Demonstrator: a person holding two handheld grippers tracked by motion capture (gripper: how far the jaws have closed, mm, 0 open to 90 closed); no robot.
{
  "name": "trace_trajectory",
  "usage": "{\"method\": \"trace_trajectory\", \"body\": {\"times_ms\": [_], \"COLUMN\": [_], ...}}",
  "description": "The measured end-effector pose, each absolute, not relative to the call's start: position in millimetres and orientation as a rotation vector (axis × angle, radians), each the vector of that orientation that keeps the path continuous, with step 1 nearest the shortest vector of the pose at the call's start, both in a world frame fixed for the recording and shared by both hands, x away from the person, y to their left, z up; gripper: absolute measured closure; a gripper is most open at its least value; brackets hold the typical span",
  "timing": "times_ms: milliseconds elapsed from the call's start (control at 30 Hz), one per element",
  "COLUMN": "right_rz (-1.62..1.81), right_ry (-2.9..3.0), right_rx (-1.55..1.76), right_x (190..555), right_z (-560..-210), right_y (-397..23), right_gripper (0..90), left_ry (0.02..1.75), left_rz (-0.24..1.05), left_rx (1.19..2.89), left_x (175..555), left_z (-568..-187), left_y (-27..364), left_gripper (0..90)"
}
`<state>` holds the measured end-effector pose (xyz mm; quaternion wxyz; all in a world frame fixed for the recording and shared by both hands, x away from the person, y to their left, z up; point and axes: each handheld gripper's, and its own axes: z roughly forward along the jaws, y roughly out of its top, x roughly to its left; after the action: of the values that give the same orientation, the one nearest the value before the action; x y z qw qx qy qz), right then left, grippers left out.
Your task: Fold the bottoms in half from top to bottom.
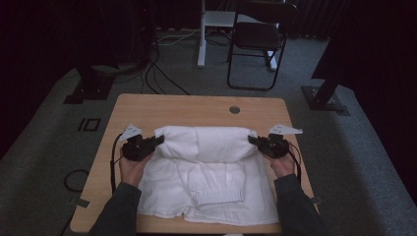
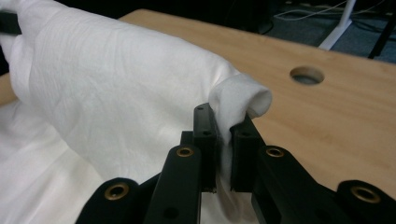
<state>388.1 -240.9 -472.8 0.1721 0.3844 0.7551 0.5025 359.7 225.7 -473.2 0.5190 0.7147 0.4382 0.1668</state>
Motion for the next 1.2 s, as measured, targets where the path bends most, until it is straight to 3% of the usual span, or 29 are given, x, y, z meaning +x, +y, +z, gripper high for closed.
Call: {"method": "trace_trajectory", "body": {"times_ms": [333,400,633,1200], "right_rz": [1.392,1.366,1.284,1.138], "right_ry": [2.239,2.257,2.376,2.405], "right_rx": [1.114,1.131,1.197,1.177], "right_x": [341,334,322,381], "right_z": [-511,-520,-556,-557], "right_y": [-246,-247,-244,-213], "right_gripper": [83.6,83.6,83.5,83.4], "left_ry": [1.057,1.061,1.106,1.212], "left_rz": [0.352,0.356,0.322,0.439], "left_rx": [1.801,1.891,2.012,2.01], "left_x": [321,311,308,351], "left_z": [-501,-515,-546,-548], "left_y": [228,219,206,205], "left_gripper": [82.9,83.2,83.7,84.0]}}
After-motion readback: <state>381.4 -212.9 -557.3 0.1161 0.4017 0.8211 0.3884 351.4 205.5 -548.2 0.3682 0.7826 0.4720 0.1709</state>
